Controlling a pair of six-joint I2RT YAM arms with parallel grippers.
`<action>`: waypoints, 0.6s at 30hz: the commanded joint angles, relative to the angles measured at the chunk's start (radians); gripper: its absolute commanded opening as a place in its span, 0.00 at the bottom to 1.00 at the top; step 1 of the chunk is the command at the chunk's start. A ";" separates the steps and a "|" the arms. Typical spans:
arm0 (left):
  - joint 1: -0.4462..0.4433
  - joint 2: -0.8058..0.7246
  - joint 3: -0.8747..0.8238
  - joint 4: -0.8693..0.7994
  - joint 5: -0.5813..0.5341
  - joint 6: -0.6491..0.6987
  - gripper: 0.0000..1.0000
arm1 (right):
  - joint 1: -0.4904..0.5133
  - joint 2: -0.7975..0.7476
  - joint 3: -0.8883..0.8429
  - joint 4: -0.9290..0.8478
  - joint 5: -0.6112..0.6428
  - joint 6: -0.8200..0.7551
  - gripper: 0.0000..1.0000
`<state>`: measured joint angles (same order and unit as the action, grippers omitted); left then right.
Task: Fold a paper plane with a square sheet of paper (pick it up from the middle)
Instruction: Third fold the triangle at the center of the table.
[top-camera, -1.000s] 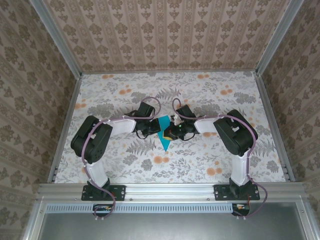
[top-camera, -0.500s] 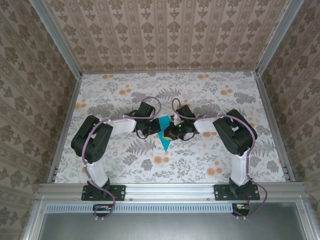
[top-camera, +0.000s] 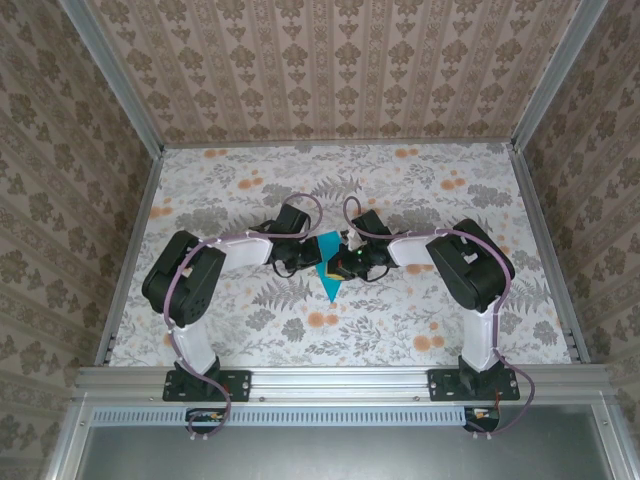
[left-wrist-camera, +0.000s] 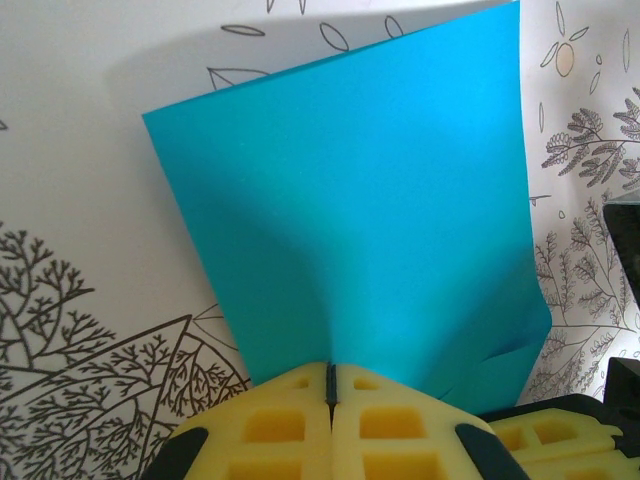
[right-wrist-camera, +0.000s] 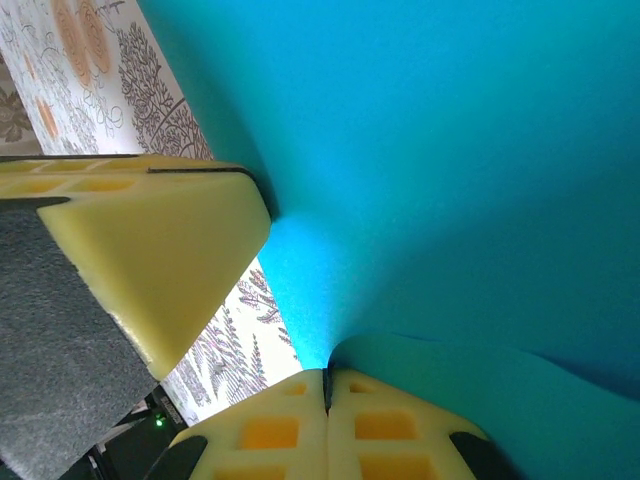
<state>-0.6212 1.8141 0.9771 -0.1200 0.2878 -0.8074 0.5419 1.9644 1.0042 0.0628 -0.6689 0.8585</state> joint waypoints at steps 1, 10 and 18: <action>-0.006 0.029 0.010 -0.030 -0.006 0.022 0.06 | 0.004 -0.031 -0.024 -0.049 0.052 -0.021 0.01; -0.006 0.030 0.011 -0.032 -0.004 0.022 0.05 | 0.004 -0.054 -0.031 -0.054 0.055 -0.030 0.01; -0.008 0.033 0.016 -0.027 0.006 0.024 0.05 | 0.004 -0.025 -0.009 -0.019 0.012 -0.021 0.01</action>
<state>-0.6212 1.8191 0.9829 -0.1200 0.2916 -0.8070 0.5419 1.9362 0.9863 0.0460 -0.6365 0.8406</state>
